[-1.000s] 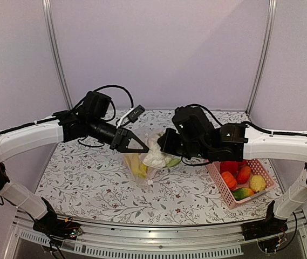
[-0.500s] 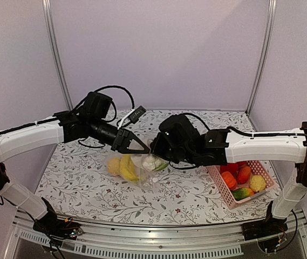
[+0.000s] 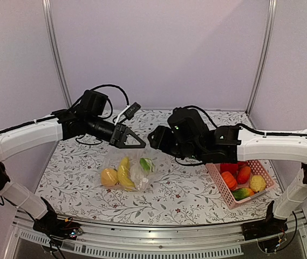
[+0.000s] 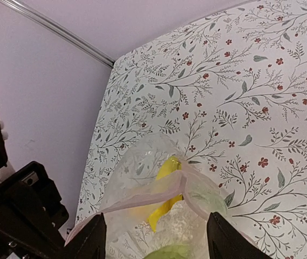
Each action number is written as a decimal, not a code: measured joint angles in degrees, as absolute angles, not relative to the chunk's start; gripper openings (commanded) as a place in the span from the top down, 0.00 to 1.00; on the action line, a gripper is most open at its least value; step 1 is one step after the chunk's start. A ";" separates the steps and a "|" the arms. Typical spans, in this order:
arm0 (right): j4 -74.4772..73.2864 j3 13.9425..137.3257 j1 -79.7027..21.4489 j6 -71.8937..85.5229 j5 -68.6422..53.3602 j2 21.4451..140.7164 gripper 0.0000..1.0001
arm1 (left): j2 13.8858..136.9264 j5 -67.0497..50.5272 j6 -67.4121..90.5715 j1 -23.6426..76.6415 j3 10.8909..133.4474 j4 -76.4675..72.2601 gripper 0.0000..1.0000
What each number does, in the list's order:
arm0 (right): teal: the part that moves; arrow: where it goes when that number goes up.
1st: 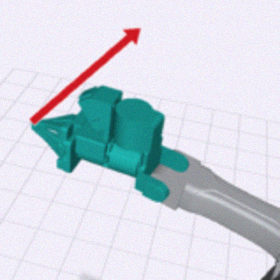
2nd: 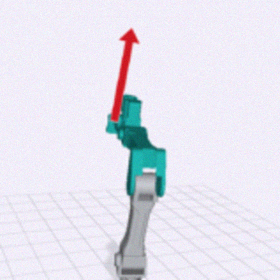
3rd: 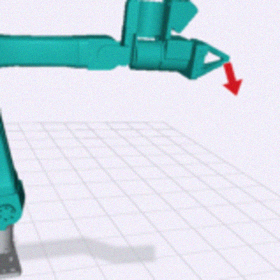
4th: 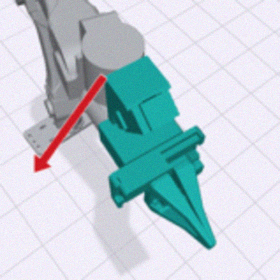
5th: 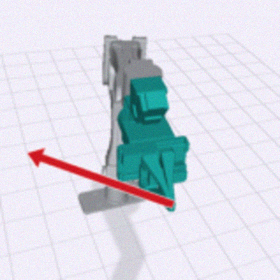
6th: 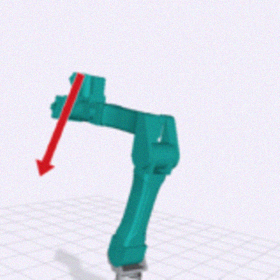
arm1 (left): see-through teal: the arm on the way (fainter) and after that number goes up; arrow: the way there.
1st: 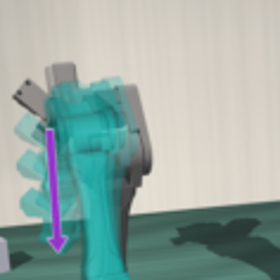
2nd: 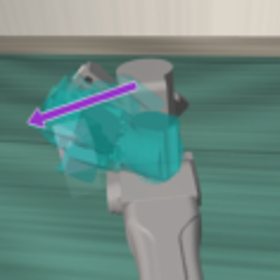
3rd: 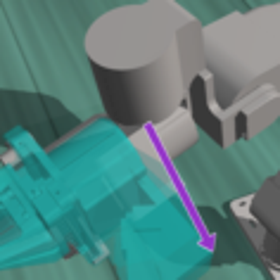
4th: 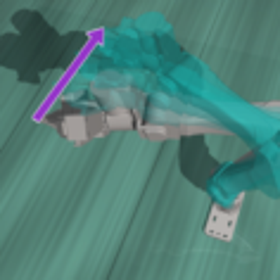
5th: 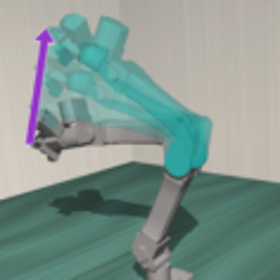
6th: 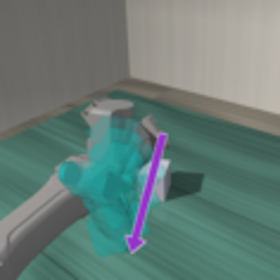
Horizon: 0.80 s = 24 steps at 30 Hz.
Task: Place the food in the zip-top bag and seal the zipper
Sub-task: Place the fake vegetable in the zipper food storage bag.
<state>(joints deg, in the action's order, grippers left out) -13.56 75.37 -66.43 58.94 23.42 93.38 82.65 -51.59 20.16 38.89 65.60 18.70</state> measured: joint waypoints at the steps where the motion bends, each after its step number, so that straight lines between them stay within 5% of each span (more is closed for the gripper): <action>1: -13.56 74.78 -66.43 58.74 23.44 91.96 0.35 | 82.76 -51.55 20.29 38.59 65.60 18.70 1.00; 11: -14.48 67.07 -66.43 55.99 23.79 80.62 0.34 | 83.40 -51.20 21.15 37.43 65.60 18.70 1.00; 24: -20.08 66.00 -65.54 50.35 19.16 83.85 0.42 | 83.42 -51.83 21.26 37.43 65.60 18.68 1.00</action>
